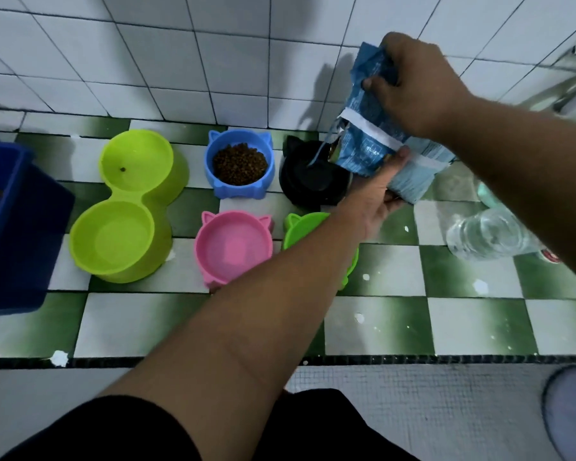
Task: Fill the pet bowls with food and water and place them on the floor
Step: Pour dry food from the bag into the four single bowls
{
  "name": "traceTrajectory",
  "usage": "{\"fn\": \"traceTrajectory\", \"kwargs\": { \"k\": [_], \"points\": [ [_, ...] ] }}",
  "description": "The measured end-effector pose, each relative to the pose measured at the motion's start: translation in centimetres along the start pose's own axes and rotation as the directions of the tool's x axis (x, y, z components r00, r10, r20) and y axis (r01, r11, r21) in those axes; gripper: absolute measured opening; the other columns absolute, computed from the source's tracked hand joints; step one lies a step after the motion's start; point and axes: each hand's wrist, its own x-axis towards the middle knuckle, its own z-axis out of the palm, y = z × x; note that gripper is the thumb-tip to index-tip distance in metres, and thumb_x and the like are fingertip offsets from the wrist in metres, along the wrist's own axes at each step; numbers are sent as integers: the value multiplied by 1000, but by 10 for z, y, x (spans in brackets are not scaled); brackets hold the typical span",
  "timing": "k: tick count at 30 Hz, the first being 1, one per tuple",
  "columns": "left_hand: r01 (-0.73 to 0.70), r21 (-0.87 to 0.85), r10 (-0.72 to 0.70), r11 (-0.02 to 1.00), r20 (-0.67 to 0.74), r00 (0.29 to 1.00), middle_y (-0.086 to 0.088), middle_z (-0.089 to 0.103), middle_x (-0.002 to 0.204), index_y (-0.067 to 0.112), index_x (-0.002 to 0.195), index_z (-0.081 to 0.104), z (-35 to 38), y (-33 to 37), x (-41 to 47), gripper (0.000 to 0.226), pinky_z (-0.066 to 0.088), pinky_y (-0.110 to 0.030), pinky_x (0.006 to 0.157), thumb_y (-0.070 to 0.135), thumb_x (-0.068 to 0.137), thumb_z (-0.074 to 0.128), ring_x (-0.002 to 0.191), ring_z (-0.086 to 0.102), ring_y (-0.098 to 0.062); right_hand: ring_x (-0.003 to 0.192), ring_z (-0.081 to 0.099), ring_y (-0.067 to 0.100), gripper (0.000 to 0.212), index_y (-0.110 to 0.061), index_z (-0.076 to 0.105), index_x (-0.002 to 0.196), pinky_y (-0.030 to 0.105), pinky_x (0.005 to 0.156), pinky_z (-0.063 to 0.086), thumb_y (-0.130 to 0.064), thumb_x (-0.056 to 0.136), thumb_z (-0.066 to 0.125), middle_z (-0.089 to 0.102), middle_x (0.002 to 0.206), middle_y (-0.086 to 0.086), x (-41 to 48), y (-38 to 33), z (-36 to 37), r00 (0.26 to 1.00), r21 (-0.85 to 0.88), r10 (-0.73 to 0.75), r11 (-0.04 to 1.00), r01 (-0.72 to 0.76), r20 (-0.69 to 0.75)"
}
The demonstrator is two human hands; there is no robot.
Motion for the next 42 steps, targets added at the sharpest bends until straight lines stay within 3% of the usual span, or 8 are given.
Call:
{"fn": "traceTrajectory", "kwargs": {
  "k": [4, 8, 15, 20, 23, 27, 35, 42],
  "points": [
    [21, -164, -14, 986, 39, 999, -16, 57, 141, 11, 143, 48, 14, -12, 1, 82, 46, -52, 112, 40, 75, 83, 129, 55, -34, 82, 49, 26, 19, -7, 48, 99, 32, 69, 34, -24, 98, 55, 52, 90, 12, 1, 7, 11, 995, -92, -21, 995, 30, 97],
    [14, -235, -12, 972, 8, 1000, -14, 58, 129, 8, 147, 44, 18, -16, 7, 67, 42, -53, 115, 35, 92, 71, 115, 58, -28, 78, 49, 29, 17, -8, 46, 97, 34, 65, 34, -22, 97, 54, 51, 88, 13, 5, 7, 21, 990, -117, -44, 991, 59, 133],
    [-24, -334, 29, 942, 8, 1000, -13, 63, 114, 14, 112, 57, 17, -16, 15, 115, 52, -49, 98, 47, 12, 101, 105, 62, -27, 81, 55, 34, 19, -7, 50, 106, 38, 68, 42, -23, 97, 53, 56, 94, 17, 13, 4, 33, 985, -167, -66, 982, 92, 157],
    [3, -309, 1, 951, 10, 1000, -12, 62, 111, 13, 115, 56, 18, -11, 13, 95, 59, -40, 83, 47, 37, 96, 101, 62, -26, 85, 58, 39, 19, -7, 50, 105, 42, 71, 46, -24, 97, 53, 60, 100, 23, 16, 3, 36, 985, -197, -74, 975, 104, 154],
    [16, -274, -27, 961, -38, 999, -12, 59, 113, 7, 138, 46, 18, -12, 12, 66, 50, -47, 102, 38, 86, 74, 102, 59, -25, 86, 58, 39, 20, -7, 51, 107, 43, 72, 47, -24, 96, 53, 61, 101, 24, 17, 2, 37, 985, -202, -81, 973, 111, 152],
    [32, -239, -39, 970, -24, 999, -12, 59, 111, 11, 120, 49, 16, -14, 12, 27, 44, -49, 110, 30, 103, 59, 101, 59, -24, 85, 58, 37, 21, -6, 51, 107, 41, 71, 45, -24, 98, 54, 61, 99, 22, 15, 4, 35, 987, -199, -92, 973, 118, 135],
    [20, -47, -23, 999, -70, 997, -12, 63, 114, 8, 132, 52, 19, -8, 6, 58, 51, -48, 105, 41, 89, 73, 123, 59, -35, 89, 56, 31, 21, -5, 52, 109, 41, 74, 44, -23, 98, 54, 58, 99, 15, 5, 12, 17, 996, -127, -20, 991, 31, 88],
    [-28, 134, 42, 991, -105, 994, -10, 68, 124, 19, 127, 56, 19, -5, 5, 113, 56, -40, 91, 60, 27, 87, 113, 63, -27, 95, 50, 18, 25, -6, 55, 119, 29, 79, 40, -20, 99, 54, 54, 107, 4, -15, 34, -6, 988, 46, 153, 987, -152, -20]
  ]
}}
